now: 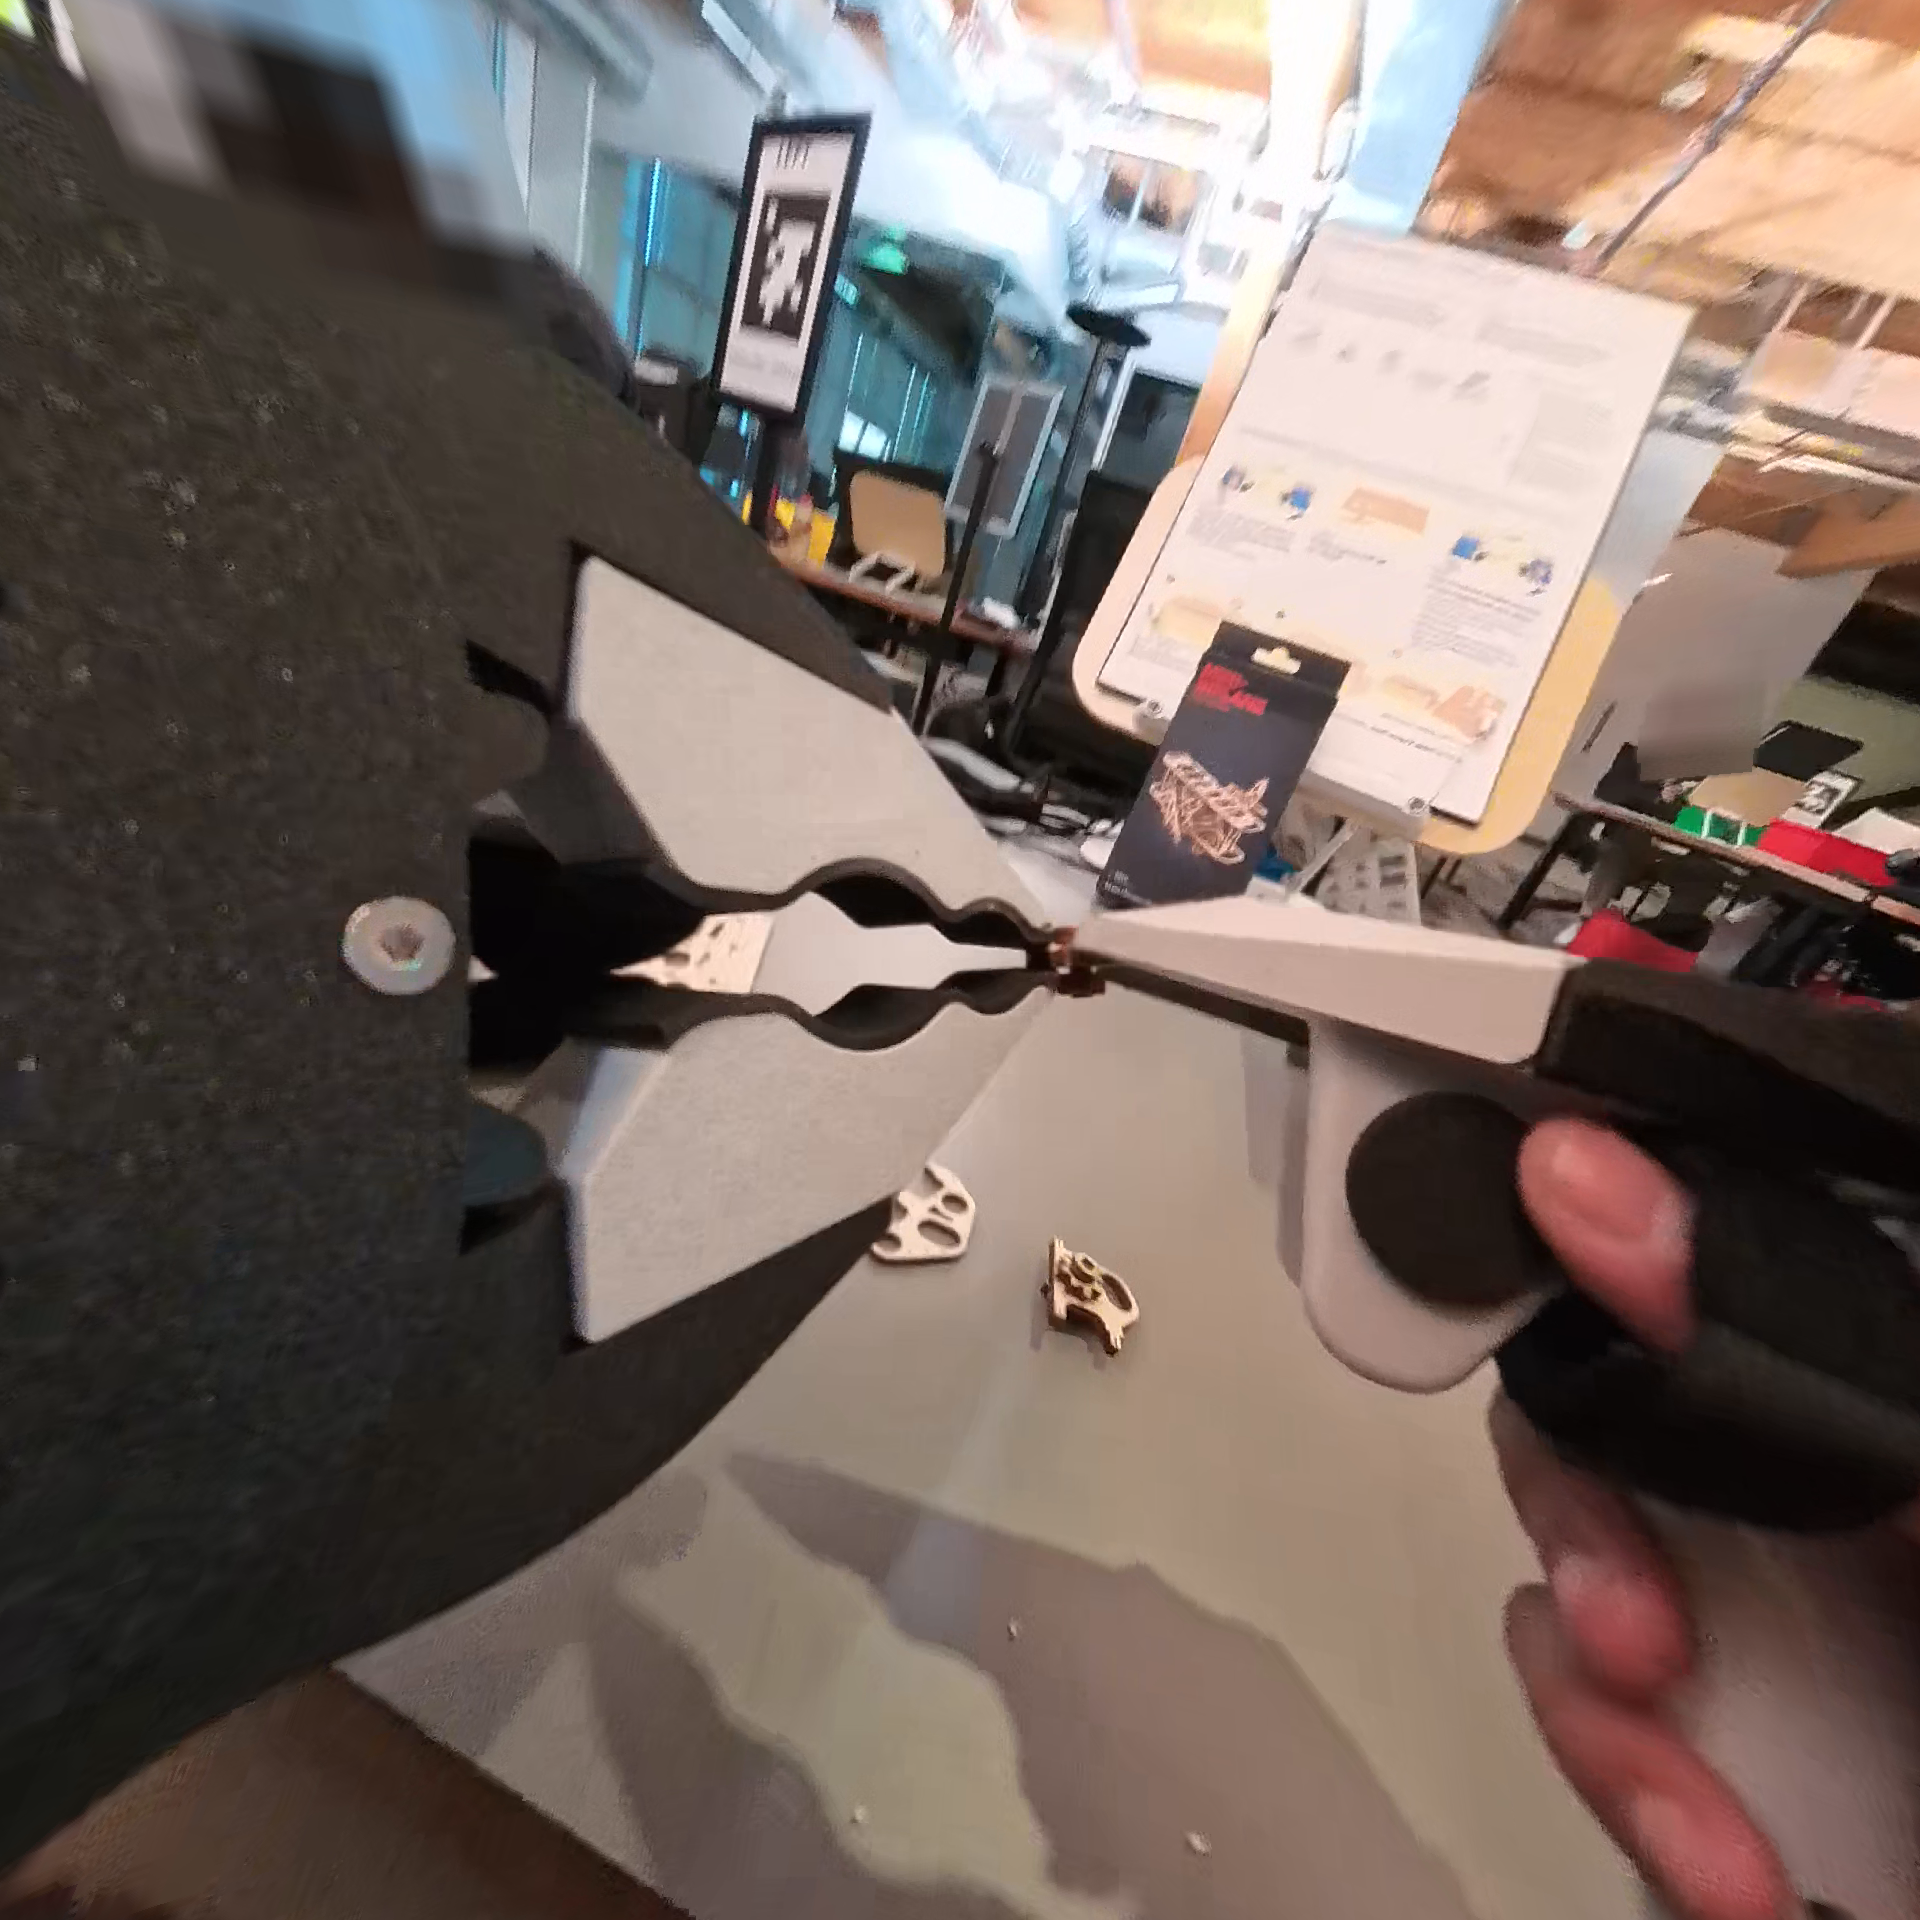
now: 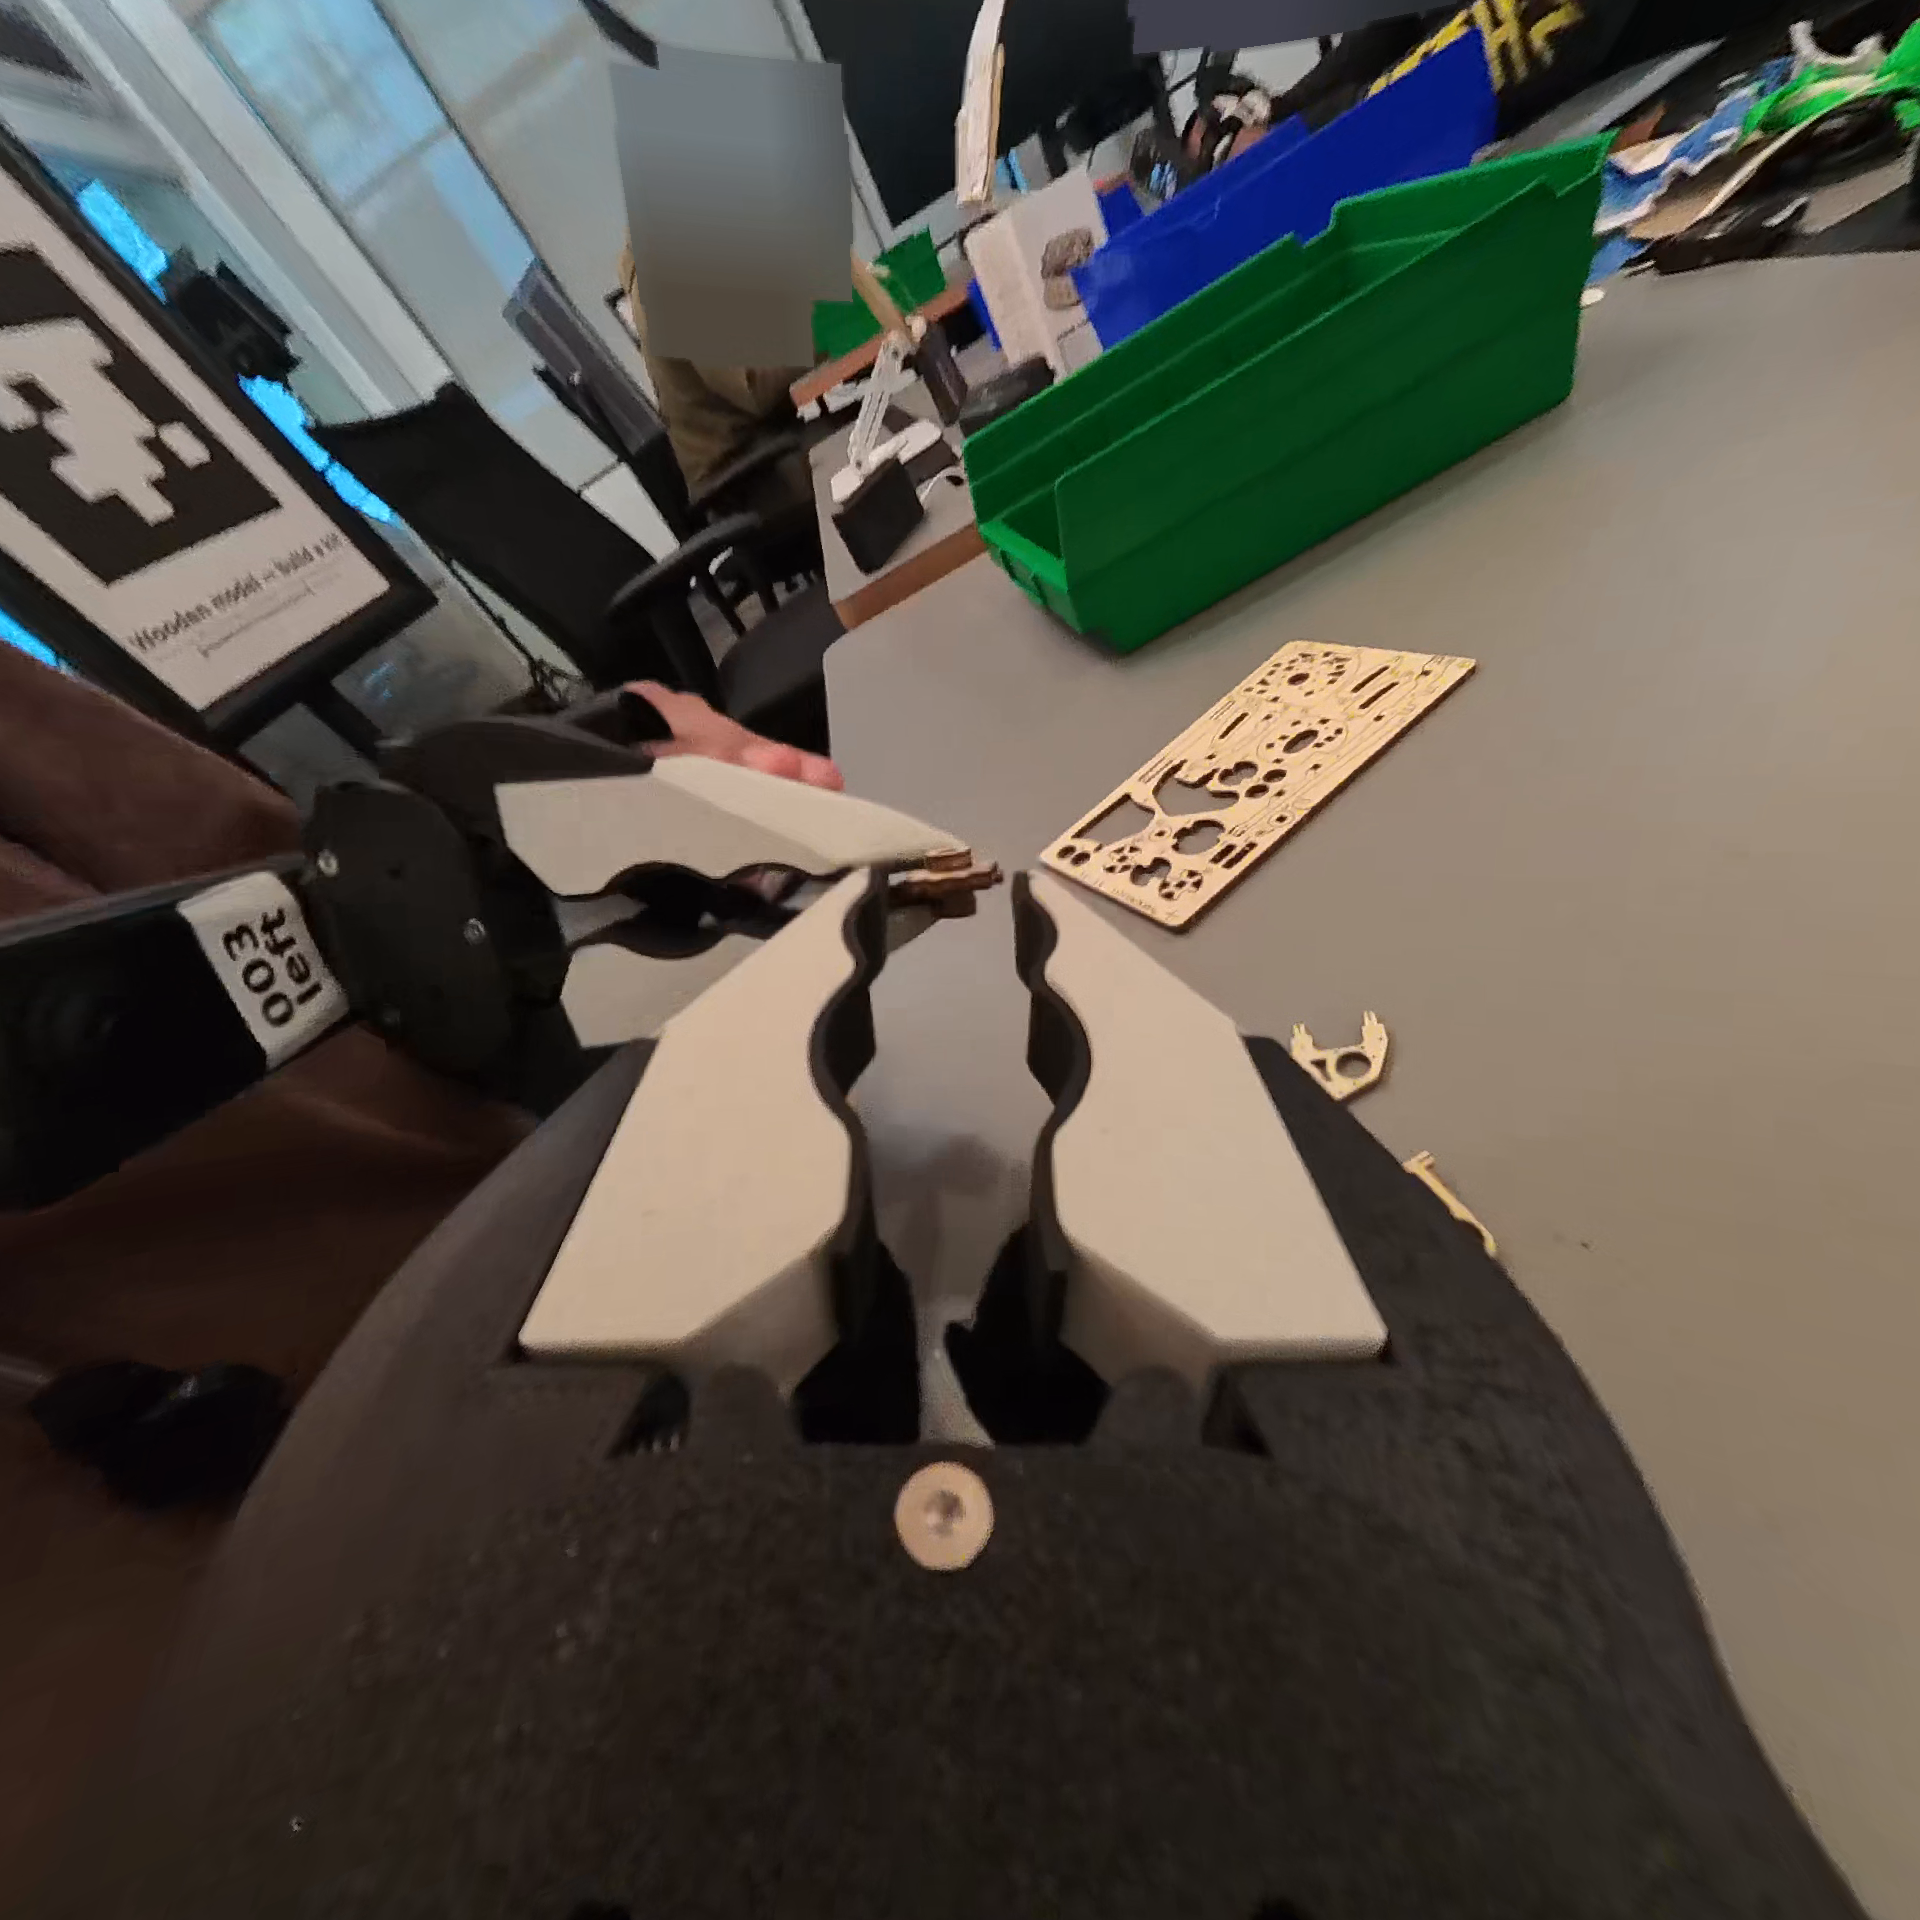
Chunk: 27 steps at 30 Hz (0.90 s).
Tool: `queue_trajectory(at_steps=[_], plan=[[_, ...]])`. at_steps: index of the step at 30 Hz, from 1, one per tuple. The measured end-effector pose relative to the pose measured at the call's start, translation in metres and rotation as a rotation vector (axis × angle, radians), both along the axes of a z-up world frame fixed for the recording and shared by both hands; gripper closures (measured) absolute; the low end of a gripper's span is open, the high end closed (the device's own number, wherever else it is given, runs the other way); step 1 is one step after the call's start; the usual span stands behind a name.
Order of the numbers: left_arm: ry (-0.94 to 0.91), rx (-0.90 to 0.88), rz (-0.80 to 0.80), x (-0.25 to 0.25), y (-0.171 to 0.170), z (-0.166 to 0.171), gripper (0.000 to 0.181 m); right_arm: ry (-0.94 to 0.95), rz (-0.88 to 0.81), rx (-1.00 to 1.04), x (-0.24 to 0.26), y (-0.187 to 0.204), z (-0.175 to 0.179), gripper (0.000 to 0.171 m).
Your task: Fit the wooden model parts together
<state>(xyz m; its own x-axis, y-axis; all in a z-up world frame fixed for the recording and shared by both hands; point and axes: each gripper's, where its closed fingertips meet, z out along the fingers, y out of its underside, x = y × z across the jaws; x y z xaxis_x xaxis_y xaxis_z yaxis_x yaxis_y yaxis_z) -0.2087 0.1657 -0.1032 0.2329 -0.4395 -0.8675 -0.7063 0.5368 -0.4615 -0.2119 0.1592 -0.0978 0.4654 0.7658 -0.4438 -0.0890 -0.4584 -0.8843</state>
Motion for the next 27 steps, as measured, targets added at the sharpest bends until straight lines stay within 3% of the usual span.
queue_trajectory(at_steps=[7, 14, 16, 21, 24, 27], plan=[[0.038, 0.062, -0.043, 0.005, -0.007, 0.0, 0.18, -0.072, 0.05, 0.041, 0.004, -0.008, -0.002, 0.153], [0.007, -0.063, -0.057, 0.01, -0.01, -0.009, 0.18, -0.074, 0.075, -0.021, 0.008, -0.01, -0.01, 0.154], [-0.066, -0.204, -0.061, 0.011, -0.01, -0.011, 0.18, -0.081, 0.072, -0.025, 0.009, -0.009, -0.011, 0.154], [-0.415, -0.791, -0.135, 0.013, -0.009, 0.0, 0.18, -0.17, 0.017, 0.108, 0.014, -0.003, -0.008, 0.147], [-0.469, -0.873, -0.123, 0.008, 0.001, -0.001, 0.181, -0.243, -0.05, 0.211, 0.017, 0.001, -0.003, 0.149], [-0.457, -0.846, -0.109, 0.005, 0.004, -0.002, 0.18, -0.265, -0.095, 0.238, 0.018, 0.004, 0.0, 0.153]])
